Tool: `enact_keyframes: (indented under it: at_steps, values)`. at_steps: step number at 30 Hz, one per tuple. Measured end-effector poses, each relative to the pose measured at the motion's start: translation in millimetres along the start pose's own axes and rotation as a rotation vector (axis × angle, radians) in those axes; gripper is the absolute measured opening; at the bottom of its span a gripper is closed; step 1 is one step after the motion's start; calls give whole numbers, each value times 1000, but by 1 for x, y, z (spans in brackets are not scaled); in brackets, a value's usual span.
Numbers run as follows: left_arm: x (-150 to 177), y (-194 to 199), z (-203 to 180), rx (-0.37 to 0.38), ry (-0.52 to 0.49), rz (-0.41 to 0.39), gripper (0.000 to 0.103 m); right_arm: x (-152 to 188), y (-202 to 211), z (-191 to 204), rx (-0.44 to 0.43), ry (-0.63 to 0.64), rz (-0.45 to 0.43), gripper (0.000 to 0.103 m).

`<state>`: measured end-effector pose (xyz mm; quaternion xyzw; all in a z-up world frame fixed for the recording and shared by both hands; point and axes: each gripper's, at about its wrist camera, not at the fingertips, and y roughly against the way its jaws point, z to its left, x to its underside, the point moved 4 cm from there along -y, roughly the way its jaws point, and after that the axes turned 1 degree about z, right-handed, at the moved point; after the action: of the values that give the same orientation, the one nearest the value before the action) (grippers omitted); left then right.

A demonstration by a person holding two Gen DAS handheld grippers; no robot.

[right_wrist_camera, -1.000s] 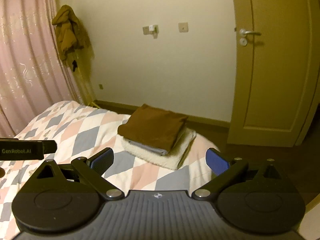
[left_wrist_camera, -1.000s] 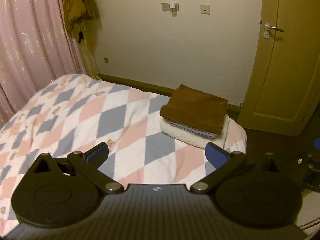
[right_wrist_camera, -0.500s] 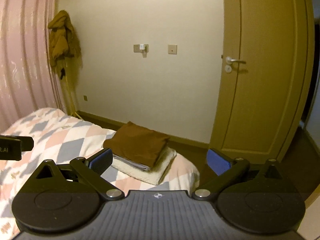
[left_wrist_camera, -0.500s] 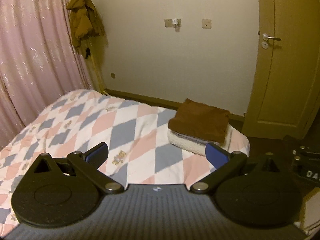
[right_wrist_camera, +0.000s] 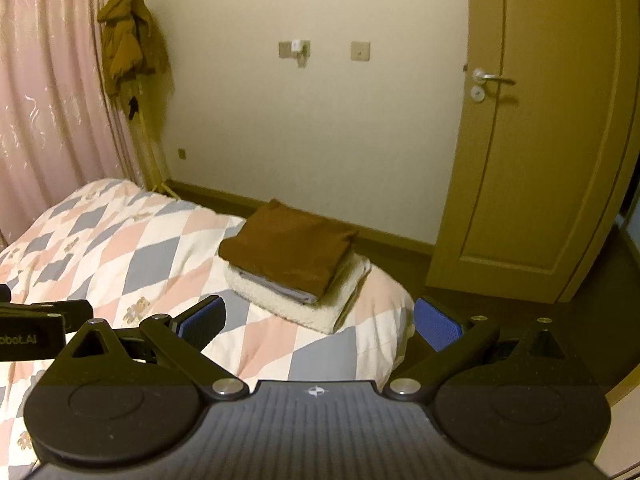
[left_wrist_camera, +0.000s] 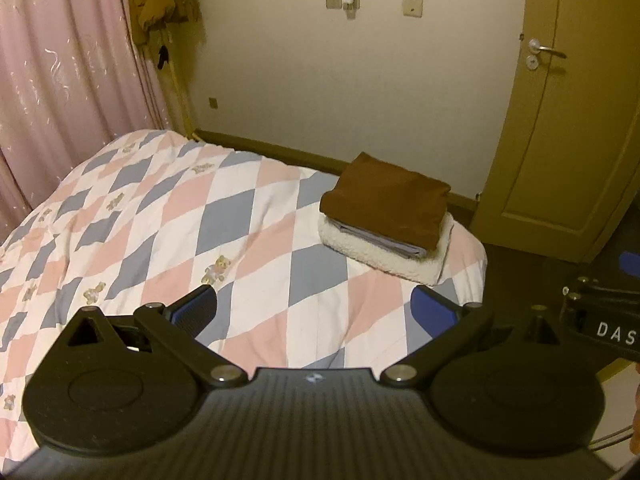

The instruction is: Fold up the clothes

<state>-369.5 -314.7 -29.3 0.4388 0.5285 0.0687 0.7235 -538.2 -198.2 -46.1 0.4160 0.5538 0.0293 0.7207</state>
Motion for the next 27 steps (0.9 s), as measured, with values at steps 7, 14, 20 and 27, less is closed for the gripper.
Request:
enact_keyframes:
  at_steps: [7,14,20,27]
  values:
    - [-22,-42,-12,-22,17,47,102,-12,-46,-8,-31,7,77,103]
    - [-41,-93,-26,-43,23,128,102,-23,-99,-20,-40,2,167,103]
    - [-46,-132,-32,-59,36,197,102,-30,-142,-29,-48,1,243,103]
    - [-59,-161,-36,-84,53,231,102,-41,-177,-35,-65,12,289,103]
